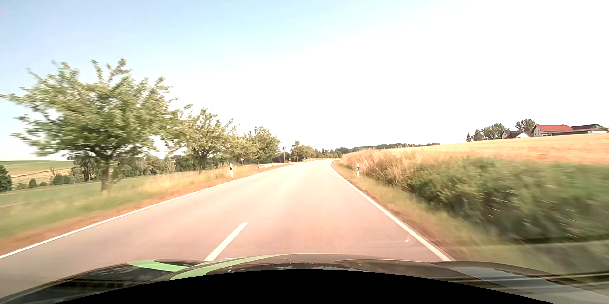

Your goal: Follow the waypoints while adhering to traffic rules and regulations

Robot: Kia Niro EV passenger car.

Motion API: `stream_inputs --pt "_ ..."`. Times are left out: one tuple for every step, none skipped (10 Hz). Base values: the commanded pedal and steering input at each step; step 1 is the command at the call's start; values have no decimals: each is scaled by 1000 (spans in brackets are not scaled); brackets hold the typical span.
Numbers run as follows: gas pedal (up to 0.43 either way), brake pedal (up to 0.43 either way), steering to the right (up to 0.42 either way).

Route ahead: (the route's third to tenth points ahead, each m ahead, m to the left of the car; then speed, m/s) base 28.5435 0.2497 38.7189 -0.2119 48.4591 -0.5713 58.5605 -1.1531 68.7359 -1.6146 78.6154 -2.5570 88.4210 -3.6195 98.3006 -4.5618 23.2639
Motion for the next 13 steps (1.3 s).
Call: stream_inputs --pt "157 0 7" --pt "157 0 8" --pt "157 0 8" --pt "157 0 9" --pt "157 0 9" --pt "157 0 9" --pt "157 0 9" --pt "157 0 9" --pt "157 0 9" --pt "157 0 8" --pt "157 0 8" --pt "157 0 8" --pt "157 0 8"
